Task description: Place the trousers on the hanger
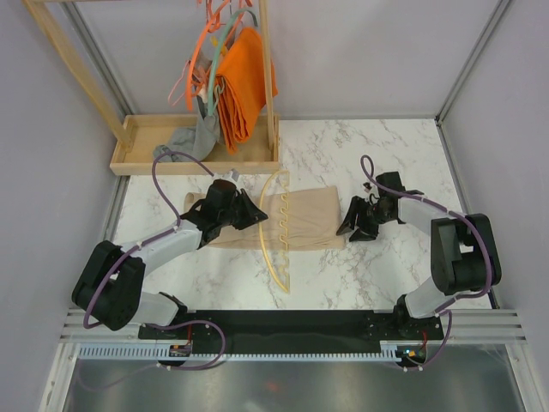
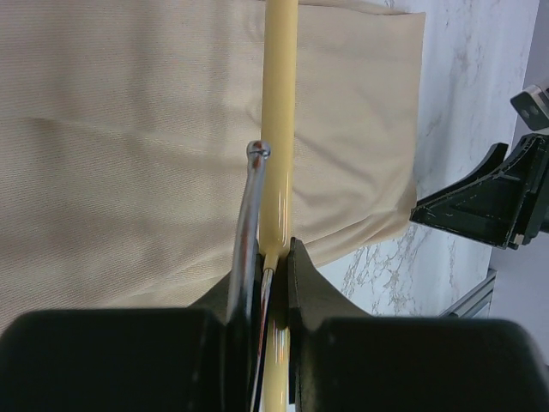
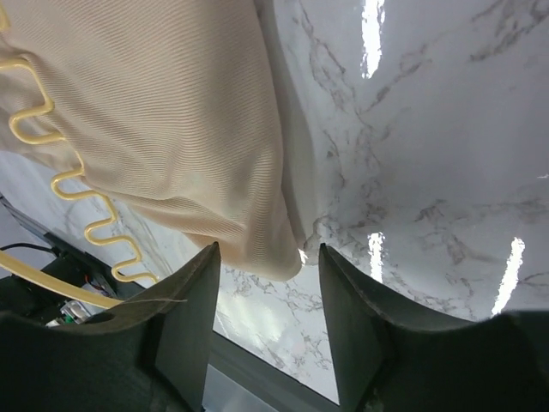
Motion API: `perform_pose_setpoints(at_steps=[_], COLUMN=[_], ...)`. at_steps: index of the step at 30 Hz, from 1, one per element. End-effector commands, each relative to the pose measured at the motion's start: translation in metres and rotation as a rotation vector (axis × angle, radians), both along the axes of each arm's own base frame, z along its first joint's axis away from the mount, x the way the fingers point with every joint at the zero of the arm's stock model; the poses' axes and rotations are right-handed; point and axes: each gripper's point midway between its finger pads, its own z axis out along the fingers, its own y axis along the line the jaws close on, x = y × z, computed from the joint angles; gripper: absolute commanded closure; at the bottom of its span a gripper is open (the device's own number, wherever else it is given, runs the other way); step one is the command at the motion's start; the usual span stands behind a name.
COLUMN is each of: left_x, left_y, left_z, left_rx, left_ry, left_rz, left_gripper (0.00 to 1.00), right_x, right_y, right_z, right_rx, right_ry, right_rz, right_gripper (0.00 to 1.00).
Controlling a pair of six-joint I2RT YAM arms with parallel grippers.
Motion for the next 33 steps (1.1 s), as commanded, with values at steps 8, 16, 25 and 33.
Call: perform_pose_setpoints(at_steps=[8,16,25,33], left_x=[0.012,0.014,0.018,0.022], left_y=[-0.010,-0.010,-0.020,-0.027], left_z=[0.023,0.021,0.043,0.042], left_rx=[-0.047,-0.041,-0.120,-0.139], left_ry=[-0.072,-0.068,-0.066,-0.062], left_rz=[-0.007,-0.007,0.013,0.014], left_gripper=[0.98,0.98,0.98,0.98], right_x=[0.054,0.002,-0.017,-0.011], right_y=[0.003,0.002,0.005,0.011], right_z=[0.020,-0.001,-0.012,-0.017], right_rx=[-0.006,0.016,0.042,0.079], right_ry=[-0.113,-0.059,-0.034,-0.030], right_rz=[-0.025,-0.026,-0.015,-0.025], right_gripper=[0.30,0.32,0.39,0.44])
